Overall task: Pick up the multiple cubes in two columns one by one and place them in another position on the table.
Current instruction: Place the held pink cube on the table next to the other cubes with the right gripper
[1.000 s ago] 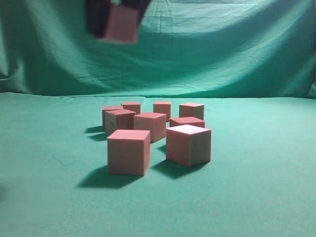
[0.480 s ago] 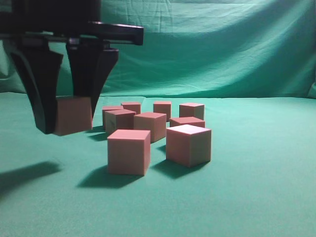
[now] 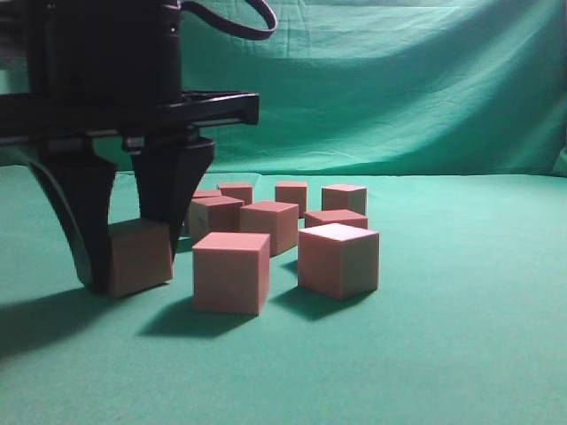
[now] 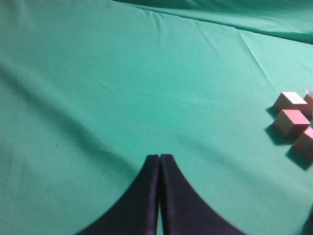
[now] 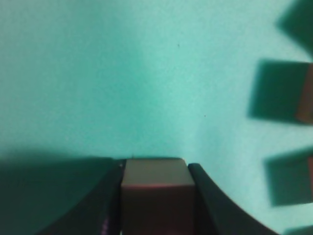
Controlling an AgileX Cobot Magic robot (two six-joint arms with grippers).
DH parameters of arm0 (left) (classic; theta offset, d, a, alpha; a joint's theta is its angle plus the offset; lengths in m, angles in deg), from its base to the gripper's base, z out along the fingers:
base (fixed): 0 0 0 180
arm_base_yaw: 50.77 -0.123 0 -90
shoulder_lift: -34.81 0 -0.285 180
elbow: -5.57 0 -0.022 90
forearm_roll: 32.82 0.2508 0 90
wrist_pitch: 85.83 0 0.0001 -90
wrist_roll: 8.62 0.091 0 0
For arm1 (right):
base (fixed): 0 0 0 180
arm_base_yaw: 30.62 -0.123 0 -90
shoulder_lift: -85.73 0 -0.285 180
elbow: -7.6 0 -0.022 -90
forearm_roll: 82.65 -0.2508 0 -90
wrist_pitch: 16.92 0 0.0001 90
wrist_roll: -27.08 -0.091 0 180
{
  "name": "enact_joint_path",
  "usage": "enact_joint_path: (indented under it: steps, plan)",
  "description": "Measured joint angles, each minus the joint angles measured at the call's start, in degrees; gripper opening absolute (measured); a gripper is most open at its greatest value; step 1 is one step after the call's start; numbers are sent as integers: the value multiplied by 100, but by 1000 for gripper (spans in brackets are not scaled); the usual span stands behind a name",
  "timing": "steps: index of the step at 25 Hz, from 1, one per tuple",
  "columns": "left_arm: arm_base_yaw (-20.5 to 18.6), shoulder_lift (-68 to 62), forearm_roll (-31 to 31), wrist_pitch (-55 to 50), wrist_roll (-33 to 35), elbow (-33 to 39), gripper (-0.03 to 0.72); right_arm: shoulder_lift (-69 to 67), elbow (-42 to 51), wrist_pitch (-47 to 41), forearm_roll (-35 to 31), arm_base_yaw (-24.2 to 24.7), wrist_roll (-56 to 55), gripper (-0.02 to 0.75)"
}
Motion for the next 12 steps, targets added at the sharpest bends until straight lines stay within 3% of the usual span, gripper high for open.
enact_joint_path:
  steps: [7,12]
  plan:
    - [0,0,0,0,0,0,0,-12,0,23,9,0,-13,265]
    - [0,0,0,0,0,0,0,-12,-25,8,-2,0,-16,496]
